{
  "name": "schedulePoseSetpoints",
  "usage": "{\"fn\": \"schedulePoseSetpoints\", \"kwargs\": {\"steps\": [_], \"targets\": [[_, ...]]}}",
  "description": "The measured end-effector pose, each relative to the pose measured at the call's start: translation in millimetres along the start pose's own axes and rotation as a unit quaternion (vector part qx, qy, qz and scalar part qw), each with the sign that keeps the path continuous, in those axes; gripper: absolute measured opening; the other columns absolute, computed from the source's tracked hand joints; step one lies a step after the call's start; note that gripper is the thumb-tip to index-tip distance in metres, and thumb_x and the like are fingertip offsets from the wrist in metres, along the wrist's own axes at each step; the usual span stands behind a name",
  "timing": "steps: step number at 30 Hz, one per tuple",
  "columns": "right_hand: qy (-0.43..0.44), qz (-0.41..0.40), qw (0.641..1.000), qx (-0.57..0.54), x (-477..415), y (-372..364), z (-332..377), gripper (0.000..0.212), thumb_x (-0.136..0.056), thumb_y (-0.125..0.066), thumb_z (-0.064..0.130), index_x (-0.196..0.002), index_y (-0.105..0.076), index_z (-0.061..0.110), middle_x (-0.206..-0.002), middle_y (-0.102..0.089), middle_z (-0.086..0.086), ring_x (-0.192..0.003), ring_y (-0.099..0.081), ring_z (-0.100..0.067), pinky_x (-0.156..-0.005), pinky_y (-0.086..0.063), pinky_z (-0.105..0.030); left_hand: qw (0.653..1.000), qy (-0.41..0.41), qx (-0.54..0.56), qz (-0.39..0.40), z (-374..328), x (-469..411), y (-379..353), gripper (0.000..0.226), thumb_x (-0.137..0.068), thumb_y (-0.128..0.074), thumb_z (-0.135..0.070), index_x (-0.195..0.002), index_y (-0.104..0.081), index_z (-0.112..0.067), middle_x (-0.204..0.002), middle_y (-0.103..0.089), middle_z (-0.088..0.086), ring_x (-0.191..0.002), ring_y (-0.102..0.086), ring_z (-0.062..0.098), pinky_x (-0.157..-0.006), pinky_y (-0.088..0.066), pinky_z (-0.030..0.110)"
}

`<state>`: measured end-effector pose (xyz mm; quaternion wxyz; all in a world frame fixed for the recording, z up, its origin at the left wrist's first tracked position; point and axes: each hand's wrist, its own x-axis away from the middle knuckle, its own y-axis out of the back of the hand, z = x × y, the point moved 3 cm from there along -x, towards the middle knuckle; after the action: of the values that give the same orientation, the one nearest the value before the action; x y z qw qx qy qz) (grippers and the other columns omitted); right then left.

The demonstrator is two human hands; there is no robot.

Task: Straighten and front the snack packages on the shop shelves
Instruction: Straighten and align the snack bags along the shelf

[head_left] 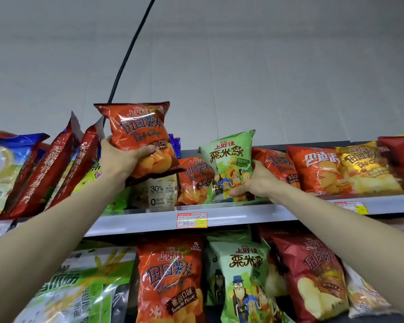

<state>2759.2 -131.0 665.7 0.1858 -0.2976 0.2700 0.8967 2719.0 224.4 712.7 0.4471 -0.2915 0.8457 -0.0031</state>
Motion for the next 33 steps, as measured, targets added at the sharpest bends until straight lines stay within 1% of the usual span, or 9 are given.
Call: {"fn": "schedulePoseSetpoints", "kwargs": {"steps": [4,7,11,16,23,25,28,32,33], "targets": [[-0.007,-0.018,1.000,-0.017,-0.3,-4.3,2.1,0.118,-0.042,-0.107,0.038,-0.140,-0.043,0.018,-0.123,-0.067,0.002,-0.118,-0.064,-0.024,-0.108,-0.050,-0.048,0.999,-0.025,0.012,-0.020,-8.1,-6.0,21.7,0.123,-0.051,-0.104,-0.045,-0.152,-0.040,-0.019,-0.139,-0.060,0.001,-0.125,-0.061,0.022,-0.110,-0.049,0.040],[0.007,0.024,0.999,-0.030,-3.9,-21.0,15.4,0.115,-0.025,-0.105,0.053,-0.123,-0.054,0.021,-0.114,-0.072,0.005,-0.109,-0.069,-0.021,-0.101,-0.055,-0.044,0.998,-0.027,0.052,-0.014,-19.9,-4.6,36.5,0.117,-0.054,-0.104,-0.039,-0.151,-0.042,-0.017,-0.132,-0.062,-0.002,-0.116,-0.065,0.018,-0.101,-0.054,0.035],[0.052,0.084,0.995,-0.028,6.6,-55.5,50.0,0.057,-0.063,-0.101,0.028,-0.098,-0.057,0.027,-0.101,-0.070,0.009,-0.099,-0.066,-0.014,-0.097,-0.052,-0.037,0.992,-0.034,0.119,-0.002,-40.9,-7.8,56.8,0.114,-0.042,-0.106,-0.045,-0.140,-0.054,-0.019,-0.121,-0.073,-0.005,-0.101,-0.077,0.016,-0.091,-0.063,0.045],[0.065,0.152,0.985,-0.039,4.0,-112.2,85.8,0.068,-0.059,-0.102,0.032,-0.114,-0.065,0.020,-0.110,-0.074,0.005,-0.107,-0.068,-0.017,-0.099,-0.054,-0.039,0.995,-0.046,0.091,0.011,-53.4,-5.6,76.2,0.125,-0.041,-0.104,-0.045,-0.148,-0.045,-0.019,-0.124,-0.070,-0.005,-0.102,-0.075,0.017,-0.091,-0.063,0.046],[0.085,0.213,0.972,0.051,-21.6,-168.9,89.0,0.125,-0.018,-0.088,0.081,-0.127,-0.063,0.025,-0.121,-0.070,0.004,-0.112,-0.065,-0.021,-0.102,-0.053,-0.043,0.996,-0.044,0.068,0.037,-49.7,5.8,84.7,0.127,-0.037,-0.105,-0.050,-0.145,-0.047,-0.022,-0.123,-0.071,-0.006,-0.102,-0.076,0.018,-0.090,-0.064,0.047],[0.099,0.221,0.969,0.052,-1.3,-159.0,95.2,0.113,-0.034,-0.091,0.079,-0.130,-0.061,0.027,-0.126,-0.069,0.007,-0.114,-0.064,-0.017,-0.104,-0.051,-0.039,0.995,-0.046,0.075,0.054,-49.1,9.3,75.2,0.121,-0.040,-0.107,-0.047,-0.143,-0.049,-0.022,-0.121,-0.073,-0.006,-0.100,-0.078,0.019,-0.087,-0.064,0.050],[0.108,0.246,0.962,0.053,31.0,-132.7,101.3,0.066,-0.080,-0.085,0.055,-0.132,-0.052,0.029,-0.132,-0.061,0.011,-0.115,-0.055,-0.011,-0.096,-0.043,-0.025,0.991,-0.054,0.087,0.080,-50.2,17.7,50.4,0.112,-0.046,-0.106,-0.043,-0.142,-0.053,-0.021,-0.120,-0.075,-0.006,-0.098,-0.078,0.017,-0.087,-0.065,0.047],[0.094,0.173,0.974,0.108,28.5,-93.0,79.9,0.087,-0.084,-0.075,0.065,-0.151,-0.044,0.018,-0.151,-0.053,0.001,-0.133,-0.053,-0.022,-0.106,-0.045,-0.033,0.985,-0.067,0.101,0.121,-49.8,31.3,5.0,0.116,-0.043,-0.105,-0.046,-0.142,-0.052,-0.020,-0.121,-0.074,-0.006,-0.100,-0.077,0.012,-0.091,-0.064,0.041],[0.085,0.144,0.980,0.112,25.2,-81.5,70.7,0.075,-0.087,-0.074,0.059,-0.145,-0.054,0.016,-0.142,-0.061,-0.004,-0.124,-0.060,-0.024,-0.105,-0.049,-0.037,0.984,-0.065,0.103,0.131,-48.2,34.8,-7.4,0.119,-0.042,-0.105,-0.049,-0.143,-0.050,-0.020,-0.123,-0.073,-0.006,-0.103,-0.076,0.013,-0.092,-0.063,0.041]]}}
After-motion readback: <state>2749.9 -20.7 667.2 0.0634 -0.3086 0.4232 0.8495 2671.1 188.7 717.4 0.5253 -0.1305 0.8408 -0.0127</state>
